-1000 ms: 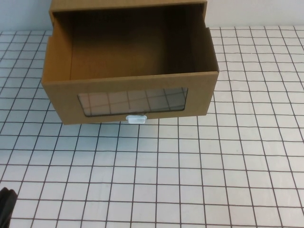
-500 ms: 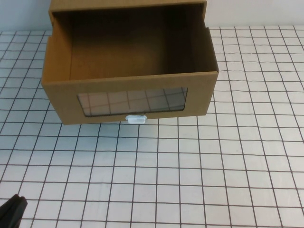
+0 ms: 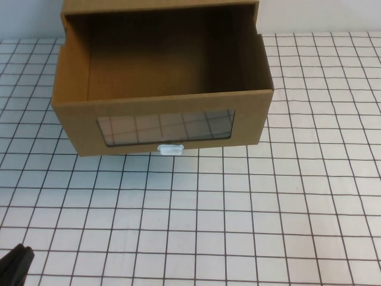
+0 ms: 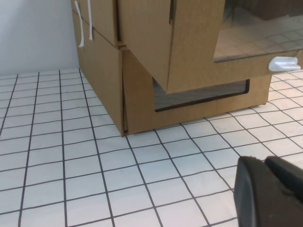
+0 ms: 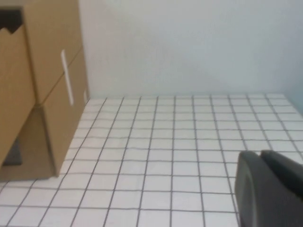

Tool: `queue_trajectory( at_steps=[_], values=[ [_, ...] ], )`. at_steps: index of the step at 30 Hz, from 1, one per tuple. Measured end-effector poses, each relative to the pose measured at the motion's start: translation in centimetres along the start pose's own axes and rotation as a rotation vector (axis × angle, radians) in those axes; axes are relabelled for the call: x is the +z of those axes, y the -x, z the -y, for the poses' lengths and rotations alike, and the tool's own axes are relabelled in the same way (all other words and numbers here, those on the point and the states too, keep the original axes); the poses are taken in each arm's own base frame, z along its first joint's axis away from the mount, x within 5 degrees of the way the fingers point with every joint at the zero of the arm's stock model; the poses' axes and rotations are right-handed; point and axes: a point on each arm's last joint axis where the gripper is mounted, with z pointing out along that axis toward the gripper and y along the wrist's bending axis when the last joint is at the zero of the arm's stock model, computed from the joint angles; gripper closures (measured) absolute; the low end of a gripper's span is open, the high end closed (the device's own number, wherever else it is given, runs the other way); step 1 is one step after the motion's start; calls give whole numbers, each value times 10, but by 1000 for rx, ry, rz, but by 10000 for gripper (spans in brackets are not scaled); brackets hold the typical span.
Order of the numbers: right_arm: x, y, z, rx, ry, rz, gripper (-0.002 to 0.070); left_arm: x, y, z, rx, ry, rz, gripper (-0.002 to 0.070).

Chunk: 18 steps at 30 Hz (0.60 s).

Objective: Open the shoe box
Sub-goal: 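Pull the top drawer of the cardboard box fully open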

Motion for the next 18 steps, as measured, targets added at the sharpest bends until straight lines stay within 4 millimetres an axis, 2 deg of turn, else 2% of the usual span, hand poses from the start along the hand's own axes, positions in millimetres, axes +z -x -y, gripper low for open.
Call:
queue_trajectory(
  at_steps=[6,10,18],
  values=[
    [-11,-34,5,8,-43,129,689,0,0,0,0,0,0,677],
    [-7,-52,5,25,-36,103,689,0,0,0,0,0,-1,677],
    [-5,-60,5,30,-29,87,690,0,0,0,0,0,-1,677]
  ],
)
